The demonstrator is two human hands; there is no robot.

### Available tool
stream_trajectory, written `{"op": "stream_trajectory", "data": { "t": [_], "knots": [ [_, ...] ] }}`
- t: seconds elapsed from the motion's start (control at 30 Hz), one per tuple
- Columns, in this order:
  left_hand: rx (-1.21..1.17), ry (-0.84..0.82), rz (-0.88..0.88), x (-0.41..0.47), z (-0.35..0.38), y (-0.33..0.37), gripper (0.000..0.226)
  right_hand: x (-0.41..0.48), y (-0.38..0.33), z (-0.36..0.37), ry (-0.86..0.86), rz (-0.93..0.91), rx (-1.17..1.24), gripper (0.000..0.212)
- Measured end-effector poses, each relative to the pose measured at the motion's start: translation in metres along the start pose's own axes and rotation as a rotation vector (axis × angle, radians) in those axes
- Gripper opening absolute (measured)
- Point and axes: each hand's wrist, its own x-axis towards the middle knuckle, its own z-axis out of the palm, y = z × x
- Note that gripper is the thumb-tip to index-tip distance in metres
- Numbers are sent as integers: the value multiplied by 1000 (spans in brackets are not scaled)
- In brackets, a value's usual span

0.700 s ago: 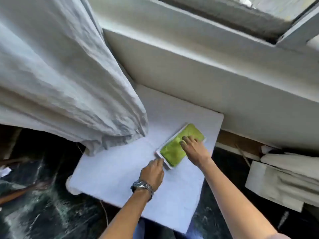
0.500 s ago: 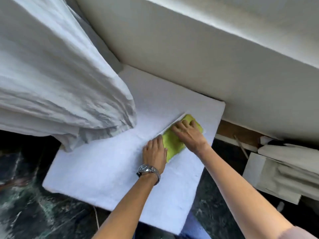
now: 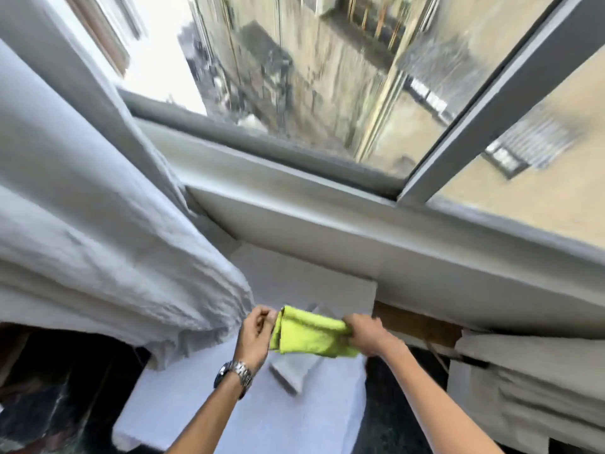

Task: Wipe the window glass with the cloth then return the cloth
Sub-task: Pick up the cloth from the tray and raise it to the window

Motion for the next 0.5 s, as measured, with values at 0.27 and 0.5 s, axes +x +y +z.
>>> {"op": "stream_trajectory", "data": {
  "t": [0.27, 0.5],
  "knots": [
    [-150, -159, 197, -55, -46, 244, 73, -176, -61, -161, 383, -215, 479, 36],
    [57, -10, 607, -103, -88, 397, 24, -326, -83, -324, 745, -373, 596, 26]
  ]
}}
